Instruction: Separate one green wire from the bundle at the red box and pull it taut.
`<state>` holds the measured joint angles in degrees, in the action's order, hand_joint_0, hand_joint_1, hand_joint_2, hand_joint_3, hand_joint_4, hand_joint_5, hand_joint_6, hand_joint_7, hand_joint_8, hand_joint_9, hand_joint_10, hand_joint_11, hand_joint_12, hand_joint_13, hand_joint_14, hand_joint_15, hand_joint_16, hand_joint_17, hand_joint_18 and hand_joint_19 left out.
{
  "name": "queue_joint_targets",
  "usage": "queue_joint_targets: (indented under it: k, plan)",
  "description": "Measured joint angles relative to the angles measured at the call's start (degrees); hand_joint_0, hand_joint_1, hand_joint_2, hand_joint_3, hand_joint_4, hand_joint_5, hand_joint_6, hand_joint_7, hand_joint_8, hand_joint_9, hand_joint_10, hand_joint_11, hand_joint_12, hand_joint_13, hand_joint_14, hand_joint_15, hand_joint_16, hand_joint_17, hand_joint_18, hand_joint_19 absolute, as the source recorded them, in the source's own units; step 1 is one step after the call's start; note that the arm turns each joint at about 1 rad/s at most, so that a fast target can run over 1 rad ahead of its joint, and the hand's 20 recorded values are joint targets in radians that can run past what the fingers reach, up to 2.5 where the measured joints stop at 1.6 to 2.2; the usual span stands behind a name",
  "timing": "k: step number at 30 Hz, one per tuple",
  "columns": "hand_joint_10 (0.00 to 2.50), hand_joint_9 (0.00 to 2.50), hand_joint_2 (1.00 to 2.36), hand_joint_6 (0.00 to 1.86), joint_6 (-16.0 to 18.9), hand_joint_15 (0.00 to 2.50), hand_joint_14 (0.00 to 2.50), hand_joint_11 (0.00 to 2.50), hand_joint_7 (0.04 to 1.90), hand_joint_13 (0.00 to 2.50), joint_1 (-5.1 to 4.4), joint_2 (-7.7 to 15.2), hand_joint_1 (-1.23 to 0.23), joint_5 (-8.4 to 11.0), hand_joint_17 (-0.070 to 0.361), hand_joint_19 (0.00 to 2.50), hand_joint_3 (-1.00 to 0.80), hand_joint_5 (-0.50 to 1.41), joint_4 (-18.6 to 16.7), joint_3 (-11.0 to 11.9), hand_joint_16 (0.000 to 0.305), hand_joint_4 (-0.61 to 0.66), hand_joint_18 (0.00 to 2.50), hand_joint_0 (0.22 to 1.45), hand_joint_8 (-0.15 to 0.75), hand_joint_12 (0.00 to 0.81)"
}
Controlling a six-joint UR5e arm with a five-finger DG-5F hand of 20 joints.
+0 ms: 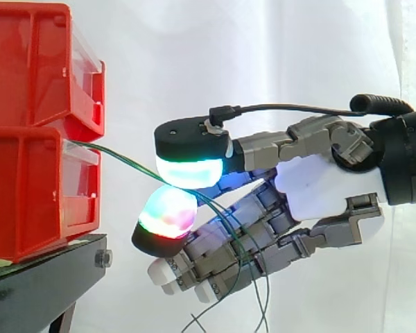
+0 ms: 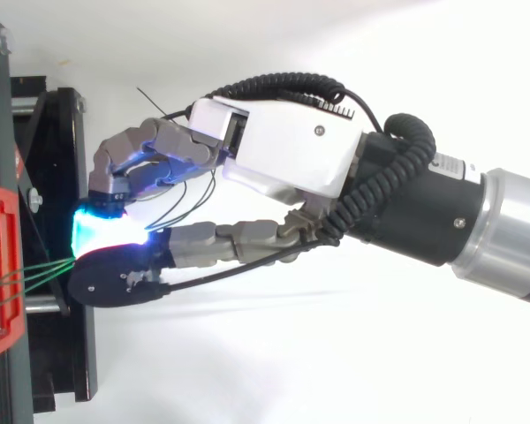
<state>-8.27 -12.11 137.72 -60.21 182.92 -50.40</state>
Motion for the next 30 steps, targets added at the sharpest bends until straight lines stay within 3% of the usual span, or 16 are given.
queue_joint_targets:
  k: [11, 13, 20, 26, 30]
  plan:
    - [0.00, 0.69, 1.01, 0.90, 0.1, 0.01, 0.00, 0.14, 0.94, 0.29, 0.15, 0.0, -0.83, 0.05, 0.107, 0.17, -0.42, -0.15, 3.3, 1.6, 0.047, 0.14, 0.21, 0.61, 0.251, 0.315]
    - [0.00, 0.70, 1.00, 0.90, 0.1, 0.02, 0.00, 0.13, 0.95, 0.30, 0.15, 0.0, -0.79, 0.07, 0.107, 0.17, -0.50, -0.15, 3.5, 1.7, 0.048, 0.15, 0.22, 0.58, 0.255, 0.313]
    - [0.00, 0.73, 1.00, 0.90, 0.5, 0.02, 0.00, 0.13, 0.93, 0.31, 0.17, 0.0, -0.58, 0.06, 0.115, 0.17, -0.50, -0.14, 3.9, 1.8, 0.051, 0.17, 0.24, 0.51, 0.273, 0.331]
    - [0.00, 0.73, 1.00, 0.89, 1.2, 0.02, 0.00, 0.14, 0.96, 0.31, 0.16, 0.0, -0.70, 0.01, 0.111, 0.17, -0.47, -0.14, 5.4, 2.3, 0.049, 0.16, 0.22, 0.54, 0.267, 0.321]
    - [0.00, 0.74, 1.00, 0.87, 1.2, 0.02, 0.00, 0.13, 0.93, 0.31, 0.03, 0.0, -0.68, 0.19, 0.115, 0.18, -0.50, -0.15, 6.2, 2.6, 0.051, 0.18, 0.23, 0.51, 0.274, 0.332]
